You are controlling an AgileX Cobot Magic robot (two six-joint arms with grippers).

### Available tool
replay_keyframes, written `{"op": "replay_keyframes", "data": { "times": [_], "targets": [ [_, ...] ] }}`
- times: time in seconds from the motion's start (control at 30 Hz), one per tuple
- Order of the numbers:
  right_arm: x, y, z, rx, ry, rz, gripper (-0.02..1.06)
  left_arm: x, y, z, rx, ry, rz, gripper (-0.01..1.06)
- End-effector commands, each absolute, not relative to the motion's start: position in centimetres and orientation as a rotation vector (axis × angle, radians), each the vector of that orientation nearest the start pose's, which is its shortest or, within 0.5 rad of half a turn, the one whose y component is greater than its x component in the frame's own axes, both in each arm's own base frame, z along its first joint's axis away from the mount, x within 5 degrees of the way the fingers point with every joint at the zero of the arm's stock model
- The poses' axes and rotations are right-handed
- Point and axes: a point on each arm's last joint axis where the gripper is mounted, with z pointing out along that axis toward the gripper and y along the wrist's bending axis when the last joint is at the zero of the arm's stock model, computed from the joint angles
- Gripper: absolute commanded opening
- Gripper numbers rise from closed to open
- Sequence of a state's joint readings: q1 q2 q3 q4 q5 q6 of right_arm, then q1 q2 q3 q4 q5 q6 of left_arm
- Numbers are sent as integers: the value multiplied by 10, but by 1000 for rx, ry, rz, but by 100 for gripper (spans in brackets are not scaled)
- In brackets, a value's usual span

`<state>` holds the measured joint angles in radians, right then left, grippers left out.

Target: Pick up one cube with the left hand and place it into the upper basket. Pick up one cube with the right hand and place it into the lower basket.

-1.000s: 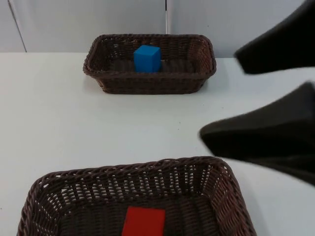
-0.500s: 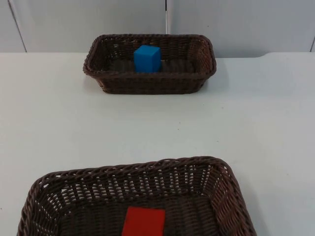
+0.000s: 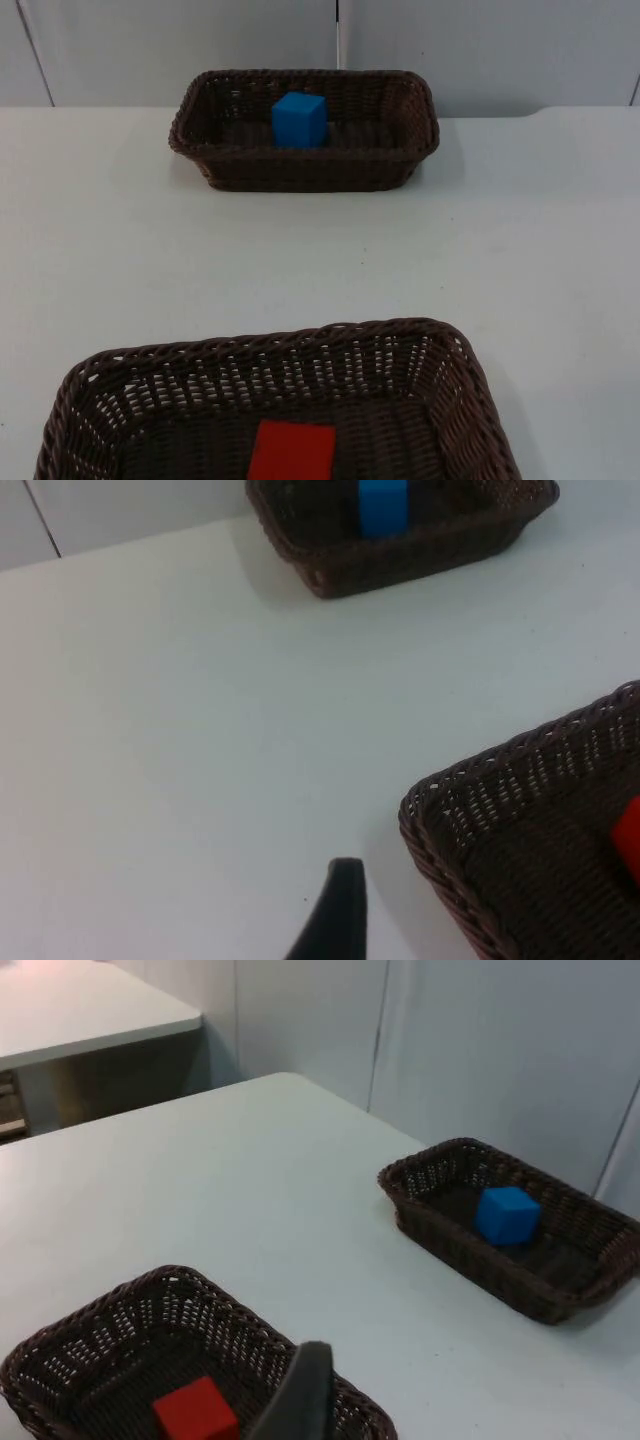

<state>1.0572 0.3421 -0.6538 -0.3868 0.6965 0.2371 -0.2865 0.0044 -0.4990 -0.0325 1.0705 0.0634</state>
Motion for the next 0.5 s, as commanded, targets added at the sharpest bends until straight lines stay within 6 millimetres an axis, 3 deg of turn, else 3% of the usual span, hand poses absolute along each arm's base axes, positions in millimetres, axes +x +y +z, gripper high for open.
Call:
{"op": "replay_keyframes", "data": {
  "times": [0.0, 0.47],
  "targets": [
    [44, 30, 348, -818, 1656, 472, 83, -6, -2, 275, 368, 2035, -186, 78],
    [23, -13, 336, -727, 1699, 487, 83, -6, -2, 275, 368, 2035, -183, 78]
  ]
}}
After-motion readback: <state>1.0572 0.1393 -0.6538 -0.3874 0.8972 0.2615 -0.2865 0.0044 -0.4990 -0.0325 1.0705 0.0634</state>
